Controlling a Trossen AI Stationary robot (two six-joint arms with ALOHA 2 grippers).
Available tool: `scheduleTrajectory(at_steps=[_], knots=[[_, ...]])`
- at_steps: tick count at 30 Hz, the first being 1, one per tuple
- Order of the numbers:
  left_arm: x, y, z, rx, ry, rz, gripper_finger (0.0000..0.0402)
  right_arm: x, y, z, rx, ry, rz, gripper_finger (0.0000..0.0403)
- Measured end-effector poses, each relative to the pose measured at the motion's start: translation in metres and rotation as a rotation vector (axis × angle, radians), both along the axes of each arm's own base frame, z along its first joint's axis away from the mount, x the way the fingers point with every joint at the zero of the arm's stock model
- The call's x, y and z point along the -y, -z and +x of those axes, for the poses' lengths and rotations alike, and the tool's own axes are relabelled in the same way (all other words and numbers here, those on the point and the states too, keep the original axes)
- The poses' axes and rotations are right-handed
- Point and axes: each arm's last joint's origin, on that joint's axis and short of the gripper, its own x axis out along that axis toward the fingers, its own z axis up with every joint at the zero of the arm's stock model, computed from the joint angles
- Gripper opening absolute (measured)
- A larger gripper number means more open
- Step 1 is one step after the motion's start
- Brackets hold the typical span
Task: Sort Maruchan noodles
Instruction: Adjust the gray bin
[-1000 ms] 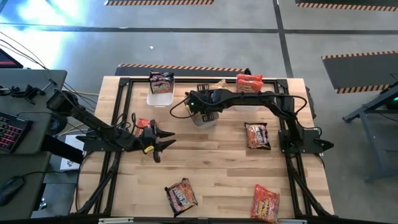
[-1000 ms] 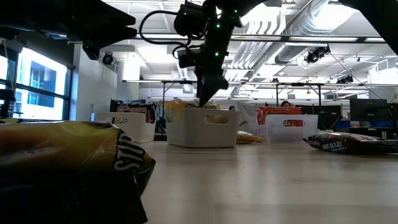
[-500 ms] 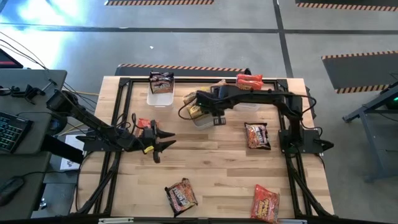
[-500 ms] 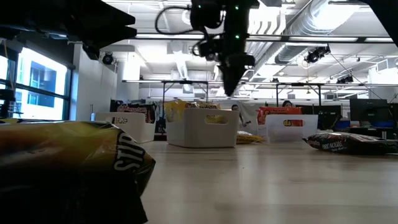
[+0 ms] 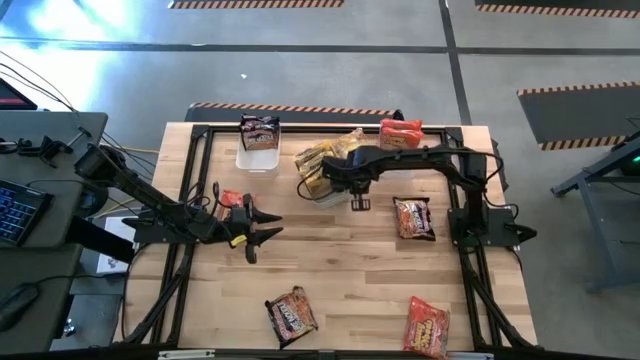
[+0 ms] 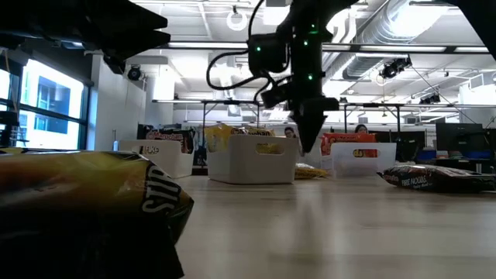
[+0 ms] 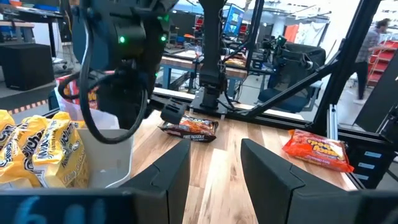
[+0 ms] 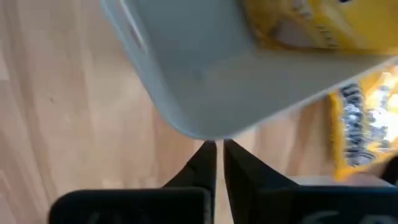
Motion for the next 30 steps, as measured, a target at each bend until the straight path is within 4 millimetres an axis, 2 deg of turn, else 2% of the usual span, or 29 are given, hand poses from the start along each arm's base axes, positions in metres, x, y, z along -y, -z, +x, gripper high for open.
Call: scheduleTrajectory(at_steps=[3,9,18,20,24,27,30], knots=[[0.000,0.000,0.000,0.000,0.000,0.000,0.0131,-0.002,0.007,0.001,0.030,-0.005,0.027,0.0003],[0.000,0.000,0.000,0.001,0.000,0.000,0.0131,-0.013,0.007,0.010,0.106,-0.057,0.040,0.0001],[0.000,0.000,0.000,0.000,0.000,0.001,0.0131,-0.044,0.004,0.020,0.182,-0.149,0.121,0.0000],[0.000,0.000,0.000,0.000,0.000,0.001,0.0131,-0.051,-0.002,0.019,0.190,-0.166,0.115,0.0000],[0.000,0.000,0.000,-0.004,0.000,0.003,0.0131,-0.057,-0.030,0.013,0.283,-0.180,0.047,0.0000],[0.000,0.001,0.000,-0.006,0.000,0.005,0.0131,-0.049,-0.050,0.014,0.400,-0.177,-0.027,0.0000],[0.000,0.001,0.000,-0.006,0.000,0.004,0.0131,-0.038,-0.055,0.019,0.473,-0.170,-0.048,0.0000]])
